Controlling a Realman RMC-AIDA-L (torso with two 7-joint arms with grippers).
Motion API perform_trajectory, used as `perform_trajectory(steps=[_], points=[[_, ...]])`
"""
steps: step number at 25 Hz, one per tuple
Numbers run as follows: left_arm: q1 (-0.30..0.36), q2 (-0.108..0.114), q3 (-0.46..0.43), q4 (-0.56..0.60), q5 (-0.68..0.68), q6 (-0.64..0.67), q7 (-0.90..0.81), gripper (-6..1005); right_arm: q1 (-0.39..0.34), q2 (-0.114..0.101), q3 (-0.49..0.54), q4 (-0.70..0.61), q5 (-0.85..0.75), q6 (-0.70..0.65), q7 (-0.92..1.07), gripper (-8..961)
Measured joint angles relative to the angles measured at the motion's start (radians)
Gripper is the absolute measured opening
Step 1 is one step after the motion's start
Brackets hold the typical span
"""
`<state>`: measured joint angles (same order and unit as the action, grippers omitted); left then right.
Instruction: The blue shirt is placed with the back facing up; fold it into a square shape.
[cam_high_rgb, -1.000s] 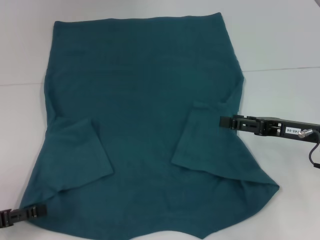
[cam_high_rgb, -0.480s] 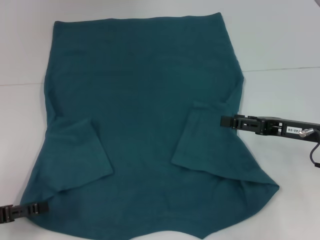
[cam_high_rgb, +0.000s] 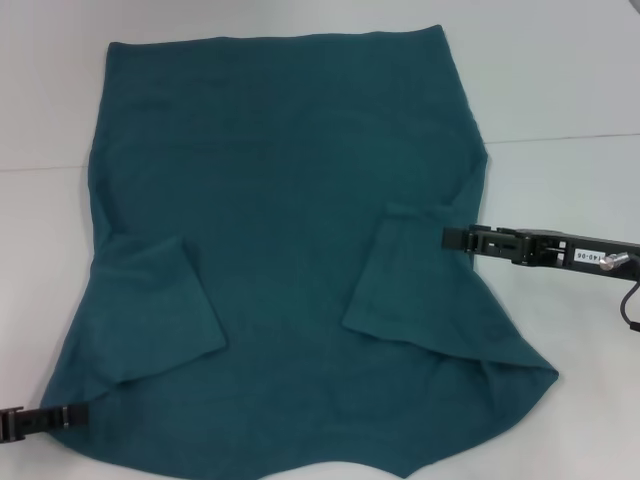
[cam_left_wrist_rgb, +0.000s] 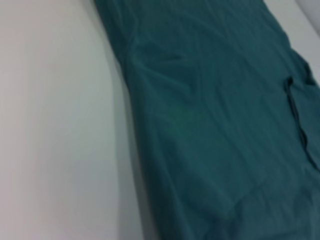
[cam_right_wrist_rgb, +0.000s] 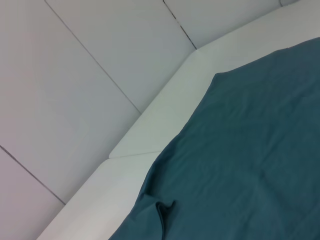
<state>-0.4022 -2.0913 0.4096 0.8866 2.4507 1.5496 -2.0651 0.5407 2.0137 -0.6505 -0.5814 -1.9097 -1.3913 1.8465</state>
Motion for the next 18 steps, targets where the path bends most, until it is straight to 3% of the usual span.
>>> perform_trajectory(steps=[14, 18], points=[[-0.016, 0.002, 0.000, 0.000, 0.037, -0.015, -0.025, 432, 0.005, -0.003, 0.003, 0.000, 0.000, 0.000, 0.000, 823], [-0.019, 0.002, 0.004, 0.000, 0.038, -0.017, -0.026, 246, 0.003, -0.003, 0.003, 0.000, 0.000, -0.001, 0.000, 823]])
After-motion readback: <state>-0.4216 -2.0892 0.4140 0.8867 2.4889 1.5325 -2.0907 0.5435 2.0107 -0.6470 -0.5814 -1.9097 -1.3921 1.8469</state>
